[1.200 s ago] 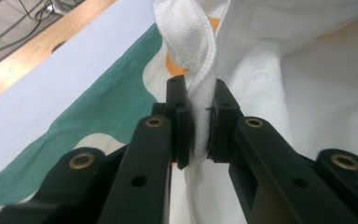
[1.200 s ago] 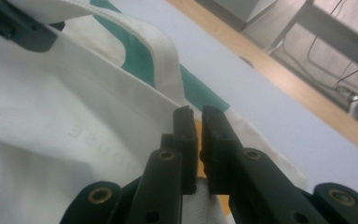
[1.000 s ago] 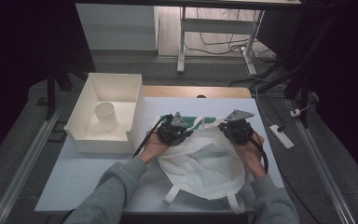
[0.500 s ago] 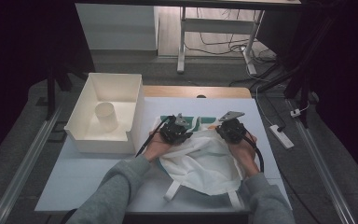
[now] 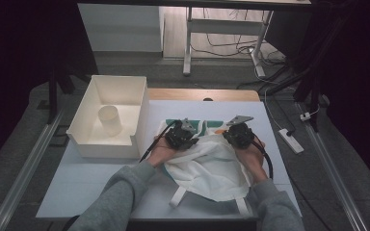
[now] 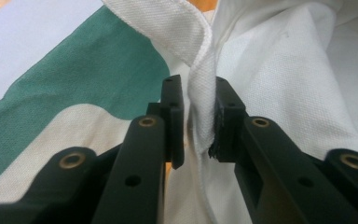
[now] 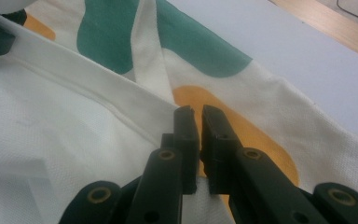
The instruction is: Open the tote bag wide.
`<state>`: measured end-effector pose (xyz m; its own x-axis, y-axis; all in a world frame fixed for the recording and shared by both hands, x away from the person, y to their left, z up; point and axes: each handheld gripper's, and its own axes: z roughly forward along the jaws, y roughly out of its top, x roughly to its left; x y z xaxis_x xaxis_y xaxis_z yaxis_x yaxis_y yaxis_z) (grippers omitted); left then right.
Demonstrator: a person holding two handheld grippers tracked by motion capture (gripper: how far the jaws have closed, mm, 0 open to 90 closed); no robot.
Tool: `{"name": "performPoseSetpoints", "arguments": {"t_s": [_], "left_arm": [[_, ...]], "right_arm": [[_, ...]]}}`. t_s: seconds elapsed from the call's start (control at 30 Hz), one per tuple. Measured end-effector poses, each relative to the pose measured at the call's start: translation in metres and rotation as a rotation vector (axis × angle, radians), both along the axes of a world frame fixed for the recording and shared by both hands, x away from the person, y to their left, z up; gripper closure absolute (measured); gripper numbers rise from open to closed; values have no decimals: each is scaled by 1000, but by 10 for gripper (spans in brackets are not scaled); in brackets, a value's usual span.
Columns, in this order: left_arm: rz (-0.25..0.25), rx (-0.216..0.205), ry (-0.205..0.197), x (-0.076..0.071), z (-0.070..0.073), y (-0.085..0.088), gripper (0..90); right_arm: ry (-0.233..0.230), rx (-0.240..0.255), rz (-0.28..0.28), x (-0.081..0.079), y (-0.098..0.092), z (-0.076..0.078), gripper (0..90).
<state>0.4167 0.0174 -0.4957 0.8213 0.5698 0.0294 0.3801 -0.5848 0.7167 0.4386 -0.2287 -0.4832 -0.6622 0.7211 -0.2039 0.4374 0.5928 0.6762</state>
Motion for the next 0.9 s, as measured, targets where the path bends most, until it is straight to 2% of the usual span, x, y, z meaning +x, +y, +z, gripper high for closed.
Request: {"name": "performPoseSetpoints", "arguments": {"t_s": [0.13,0.27,0.3,0.37,0.43,0.47,0.57,0.63,0.73,0.9], "left_arm": [[3,-4,-14,-1,3,1,709],[16,-30,-46,-5,14,7,561],[25,-44,-56,-7,18,10,520],[34,-81,-62,-11,27,15,457],[31,-111,-75,-16,37,19,450],[27,-118,-84,-19,42,21,441],[-6,-134,-92,-28,55,23,436],[-43,-119,-81,-34,61,21,418],[-85,-105,-85,-42,66,15,417],[-144,-58,-71,-50,63,-1,403]], "right_arm": [[2,7,2,0,-1,1,851],[1,10,2,-1,-1,1,839],[2,14,-1,-1,-1,2,820],[-8,30,-19,-2,-3,4,721],[-9,41,-21,-2,-4,5,688],[-10,70,-18,-3,-6,8,636],[-20,90,-13,-5,-7,11,596],[-40,116,-15,-9,-8,17,557],[-48,137,-12,-12,-9,20,545],[-68,173,-7,-20,-13,29,531]]}}
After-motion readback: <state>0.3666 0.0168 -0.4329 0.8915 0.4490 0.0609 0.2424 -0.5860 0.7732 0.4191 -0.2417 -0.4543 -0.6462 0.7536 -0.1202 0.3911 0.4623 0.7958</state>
